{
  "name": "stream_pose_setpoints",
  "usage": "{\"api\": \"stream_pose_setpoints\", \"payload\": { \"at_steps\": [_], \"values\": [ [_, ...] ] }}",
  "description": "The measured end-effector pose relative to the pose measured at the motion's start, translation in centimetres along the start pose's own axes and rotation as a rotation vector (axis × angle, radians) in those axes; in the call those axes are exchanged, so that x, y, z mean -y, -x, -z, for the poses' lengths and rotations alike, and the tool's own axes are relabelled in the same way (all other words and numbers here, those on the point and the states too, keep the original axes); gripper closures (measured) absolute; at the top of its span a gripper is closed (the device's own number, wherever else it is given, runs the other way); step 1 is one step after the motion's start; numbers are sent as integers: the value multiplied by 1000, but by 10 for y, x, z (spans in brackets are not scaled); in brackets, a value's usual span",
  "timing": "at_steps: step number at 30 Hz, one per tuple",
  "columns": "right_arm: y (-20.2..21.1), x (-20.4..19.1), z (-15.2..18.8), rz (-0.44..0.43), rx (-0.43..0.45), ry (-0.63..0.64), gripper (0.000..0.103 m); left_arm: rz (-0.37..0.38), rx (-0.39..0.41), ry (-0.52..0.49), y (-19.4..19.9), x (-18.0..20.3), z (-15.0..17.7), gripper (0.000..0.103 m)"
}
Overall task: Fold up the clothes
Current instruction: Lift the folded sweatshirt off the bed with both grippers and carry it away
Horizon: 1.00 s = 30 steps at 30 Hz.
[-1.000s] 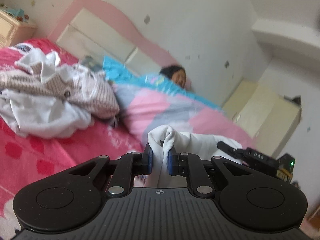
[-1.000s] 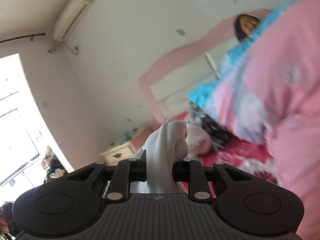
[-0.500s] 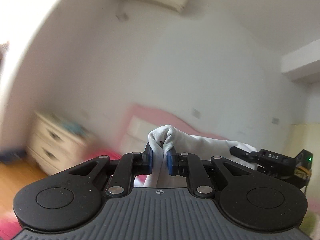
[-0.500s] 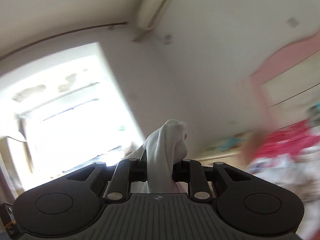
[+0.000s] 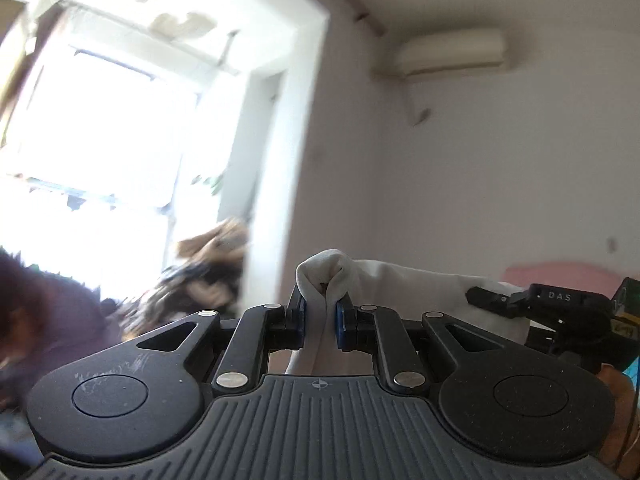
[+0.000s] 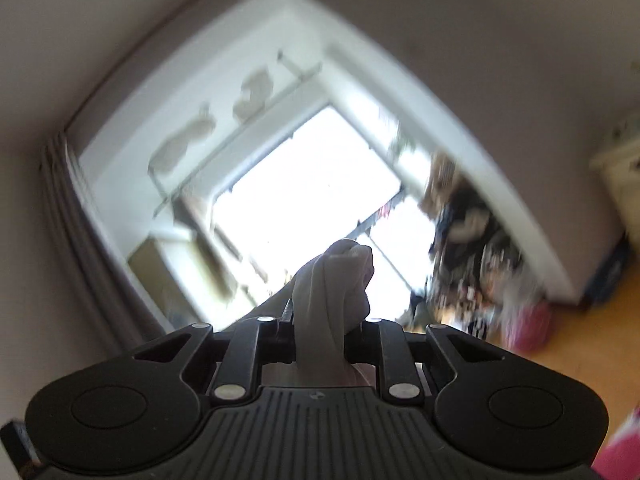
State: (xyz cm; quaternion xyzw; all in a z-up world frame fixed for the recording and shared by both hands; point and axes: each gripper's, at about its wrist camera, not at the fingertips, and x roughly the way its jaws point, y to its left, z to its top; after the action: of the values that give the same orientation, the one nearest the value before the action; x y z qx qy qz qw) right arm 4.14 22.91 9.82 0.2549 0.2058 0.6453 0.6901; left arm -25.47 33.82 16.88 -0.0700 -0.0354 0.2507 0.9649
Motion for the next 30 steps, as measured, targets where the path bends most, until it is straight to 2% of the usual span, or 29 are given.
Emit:
{"api": "stream_pose_setpoints", "payload": {
  "at_steps": [2,4,6,9,12,15,20,24,25,27,30],
  "values": [
    [12,2,32,-7,-94,19,81,-42,-54,38,28,-14,23,91],
    [33,2,54,-11,-143,23,81,-43,-92,45,62,-15,46,91],
    [56,0,61,-13,-170,43,81,-10,-124,29,89,-8,58,91],
    [90,-5,50,11,-190,50,81,69,-192,33,120,15,75,91],
    [127,-12,40,23,-198,61,81,155,-251,12,131,45,86,91],
    [162,-22,49,17,-232,84,81,236,-289,-27,147,61,95,91],
    [199,-28,106,31,-340,108,80,327,-369,-125,163,78,121,91],
    [217,-9,149,77,-438,55,74,354,-488,-190,167,82,157,89],
    [223,-4,155,86,-455,35,73,355,-520,-212,165,83,164,84],
    [232,2,159,88,-477,-6,72,351,-571,-247,165,86,174,79],
    [243,0,150,88,-487,-36,66,346,-643,-237,174,77,178,70]
  ]
}}
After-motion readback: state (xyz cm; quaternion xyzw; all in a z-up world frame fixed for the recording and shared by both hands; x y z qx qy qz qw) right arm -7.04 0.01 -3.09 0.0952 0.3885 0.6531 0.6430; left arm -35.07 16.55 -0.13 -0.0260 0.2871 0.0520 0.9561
